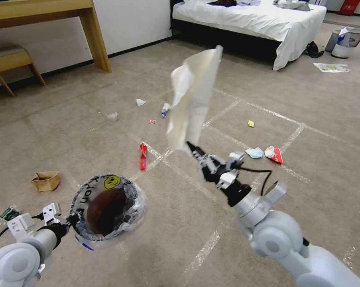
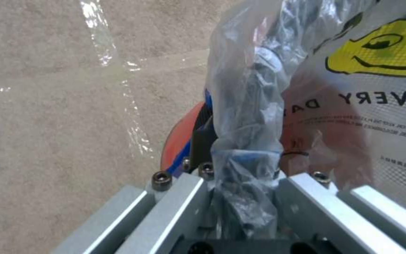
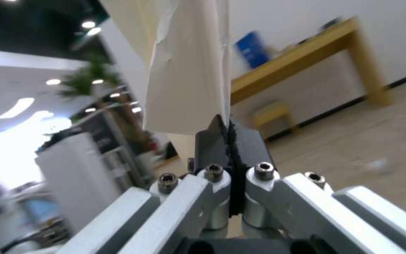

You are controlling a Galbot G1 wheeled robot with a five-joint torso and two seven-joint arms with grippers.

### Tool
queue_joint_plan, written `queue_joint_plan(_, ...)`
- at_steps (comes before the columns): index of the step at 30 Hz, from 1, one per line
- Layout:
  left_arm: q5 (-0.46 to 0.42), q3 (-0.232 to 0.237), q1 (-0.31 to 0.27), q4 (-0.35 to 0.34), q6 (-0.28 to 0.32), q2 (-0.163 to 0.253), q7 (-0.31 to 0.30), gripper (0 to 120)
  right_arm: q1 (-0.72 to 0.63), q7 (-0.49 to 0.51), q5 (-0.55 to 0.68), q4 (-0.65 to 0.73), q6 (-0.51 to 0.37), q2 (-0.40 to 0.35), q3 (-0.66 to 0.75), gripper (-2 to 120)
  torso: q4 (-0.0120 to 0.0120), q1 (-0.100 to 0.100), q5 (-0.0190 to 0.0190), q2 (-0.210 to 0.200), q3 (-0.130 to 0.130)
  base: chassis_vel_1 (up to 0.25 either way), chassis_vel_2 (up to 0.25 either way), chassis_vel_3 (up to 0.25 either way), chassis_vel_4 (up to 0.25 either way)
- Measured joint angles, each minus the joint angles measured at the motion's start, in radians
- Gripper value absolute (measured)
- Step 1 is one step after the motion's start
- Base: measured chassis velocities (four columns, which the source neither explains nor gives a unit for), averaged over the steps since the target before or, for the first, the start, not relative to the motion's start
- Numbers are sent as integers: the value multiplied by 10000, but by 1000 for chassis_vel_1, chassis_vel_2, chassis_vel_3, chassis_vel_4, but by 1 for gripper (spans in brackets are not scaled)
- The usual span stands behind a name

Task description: Pick up the trash bin and place the garbage on the floor into it.

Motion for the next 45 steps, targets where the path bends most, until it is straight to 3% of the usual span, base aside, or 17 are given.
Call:
queue_joint_plan(7, -750, -42, 54, -117, 13, 217, -308, 0, 1647, -477, 668, -194, 323, 26, -2329, 0, 3, 0, -1, 0, 1, 0, 0, 0, 0)
queue_joint_plan(9, -1467, 34, 99, -357, 13, 394, -486, 0, 3072, -506, 1083, -603, 338, 286, -3724, 0, 0, 0, 0, 1, 1, 0, 0, 0, 0)
queue_joint_plan(14, -1956, 221, 28, -454, 14, 615, -696, 0, 4213, -514, 1276, -1144, 388, 637, -4923, 0, 2, 1, -2, 0, 2, 0, 0, 0, 0)
queue_joint_plan(28, -2339, 450, -143, -471, 13, 565, -847, 0, 4694, -291, 883, -2460, 360, 1446, -6441, 0, 1, 1, 0, -1, 1, 0, 0, 0, 0)
queue_joint_plan(45, -2456, 429, -153, -507, 5, 715, -836, 0, 4338, -305, 367, -3114, 460, 1359, -6643, 0, 1, 1, 0, -1, 0, 0, 0, 0, 0)
